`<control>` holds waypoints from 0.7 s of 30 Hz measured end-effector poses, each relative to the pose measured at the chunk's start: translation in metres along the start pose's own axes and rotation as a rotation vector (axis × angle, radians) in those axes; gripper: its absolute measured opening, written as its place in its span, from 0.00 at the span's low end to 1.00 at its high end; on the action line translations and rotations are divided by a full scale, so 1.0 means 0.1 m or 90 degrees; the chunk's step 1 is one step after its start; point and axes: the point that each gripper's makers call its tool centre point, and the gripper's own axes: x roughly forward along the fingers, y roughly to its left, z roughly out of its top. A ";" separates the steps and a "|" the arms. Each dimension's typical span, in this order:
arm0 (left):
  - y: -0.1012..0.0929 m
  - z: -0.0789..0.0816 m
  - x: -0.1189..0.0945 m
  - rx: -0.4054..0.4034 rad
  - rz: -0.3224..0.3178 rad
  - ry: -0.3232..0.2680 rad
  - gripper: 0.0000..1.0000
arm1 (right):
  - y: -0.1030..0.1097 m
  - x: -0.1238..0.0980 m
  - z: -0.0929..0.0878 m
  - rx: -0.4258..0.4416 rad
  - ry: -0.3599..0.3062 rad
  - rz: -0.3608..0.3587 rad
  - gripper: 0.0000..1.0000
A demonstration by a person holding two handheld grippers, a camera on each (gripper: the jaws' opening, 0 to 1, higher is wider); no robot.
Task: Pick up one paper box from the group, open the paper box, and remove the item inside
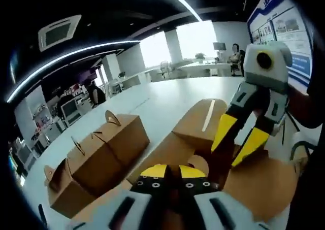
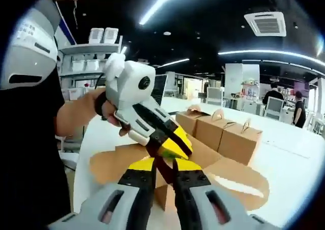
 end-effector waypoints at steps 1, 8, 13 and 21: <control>0.00 0.02 -0.02 -0.012 -0.001 -0.009 0.14 | 0.00 0.00 0.00 0.001 0.001 -0.001 0.14; 0.15 0.32 -0.30 -0.042 0.011 -0.118 0.20 | -0.02 0.01 0.00 0.006 0.003 -0.003 0.14; 0.24 0.31 -0.45 0.048 0.033 -0.092 0.46 | -0.03 0.03 0.00 -0.014 0.017 -0.017 0.15; 0.09 0.09 -0.39 0.225 0.023 0.018 0.43 | -0.24 0.00 0.02 -0.041 0.018 -0.102 0.36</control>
